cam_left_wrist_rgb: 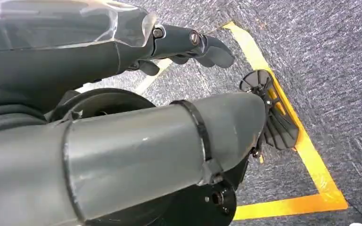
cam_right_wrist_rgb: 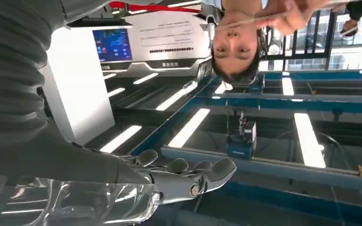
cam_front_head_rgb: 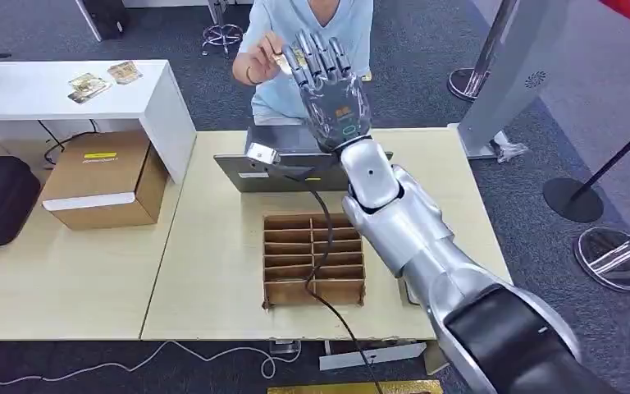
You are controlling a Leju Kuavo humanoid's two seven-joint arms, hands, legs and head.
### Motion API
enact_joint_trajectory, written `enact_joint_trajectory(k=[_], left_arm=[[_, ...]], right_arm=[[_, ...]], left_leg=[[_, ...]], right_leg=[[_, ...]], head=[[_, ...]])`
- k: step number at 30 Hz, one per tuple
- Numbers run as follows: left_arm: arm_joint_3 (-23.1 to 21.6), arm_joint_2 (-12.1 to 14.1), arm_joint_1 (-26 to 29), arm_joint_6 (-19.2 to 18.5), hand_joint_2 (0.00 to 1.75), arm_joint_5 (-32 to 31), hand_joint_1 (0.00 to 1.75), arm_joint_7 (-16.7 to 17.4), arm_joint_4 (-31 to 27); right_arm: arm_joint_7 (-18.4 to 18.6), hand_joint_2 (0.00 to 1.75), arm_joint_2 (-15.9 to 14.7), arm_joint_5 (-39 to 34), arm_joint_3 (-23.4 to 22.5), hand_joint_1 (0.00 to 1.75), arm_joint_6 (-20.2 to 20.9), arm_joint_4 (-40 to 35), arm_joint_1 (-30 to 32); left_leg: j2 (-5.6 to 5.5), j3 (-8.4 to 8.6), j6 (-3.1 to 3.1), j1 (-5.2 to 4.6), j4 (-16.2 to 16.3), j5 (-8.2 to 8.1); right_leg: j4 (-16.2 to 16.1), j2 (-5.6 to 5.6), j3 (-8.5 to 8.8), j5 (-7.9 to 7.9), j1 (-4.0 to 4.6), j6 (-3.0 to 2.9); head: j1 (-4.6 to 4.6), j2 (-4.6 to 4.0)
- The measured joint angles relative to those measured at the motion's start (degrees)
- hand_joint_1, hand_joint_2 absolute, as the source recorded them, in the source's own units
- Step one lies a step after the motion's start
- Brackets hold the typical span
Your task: Pass the card to the sensor for recognition and then transmit it.
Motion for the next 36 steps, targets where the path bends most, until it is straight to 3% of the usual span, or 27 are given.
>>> enact_joint_trajectory(k=[23, 24, 25, 36], left_arm=[[0.0, 0.5, 0.0, -0.2, 0.00, 0.0, 0.00, 0.2, 0.0], [0.0, 0.5, 0.0, -0.3, 0.00, 0.0, 0.00, 0.2, 0.0], [0.0, 0.5, 0.0, -0.5, 0.00, 0.0, 0.00, 0.2, 0.0], [0.0, 0.6, 0.0, -1.9, 0.00, 0.4, 0.00, 0.1, 0.0]], right_arm=[[0.0, 1.75, 1.2, -0.4, 0.2, 0.00, 0.6, 6.9, -3.0], [-0.1, 1.75, 1.2, -0.6, 0.0, 0.99, 0.4, 7.0, -3.0], [-0.7, 1.75, 1.2, -1.2, -0.6, 1.73, -0.1, 7.1, -3.0], [-5.0, 1.75, 1.2, -2.4, -6.8, 1.75, -5.2, 4.9, -1.6]], left_leg=[[0.00, 0.00, 0.00, -0.01, 0.0, 0.00], [0.00, 0.00, 0.00, -0.01, 0.0, 0.00], [0.00, 0.00, 0.00, -0.01, 0.0, 0.00], [0.00, 0.00, 0.00, -0.01, 0.0, 0.00]], right_leg=[[0.0, -0.01, -0.01, 0.01, 0.00, -0.01], [0.0, -0.01, -0.02, 0.01, 0.00, -0.01], [0.0, 0.00, -0.02, 0.01, 0.00, -0.01], [0.0, 0.00, -0.03, 0.01, 0.00, -0.01]], head=[[0.02, 0.00], [0.02, 0.00], [0.02, 0.00], [0.00, 0.00]])
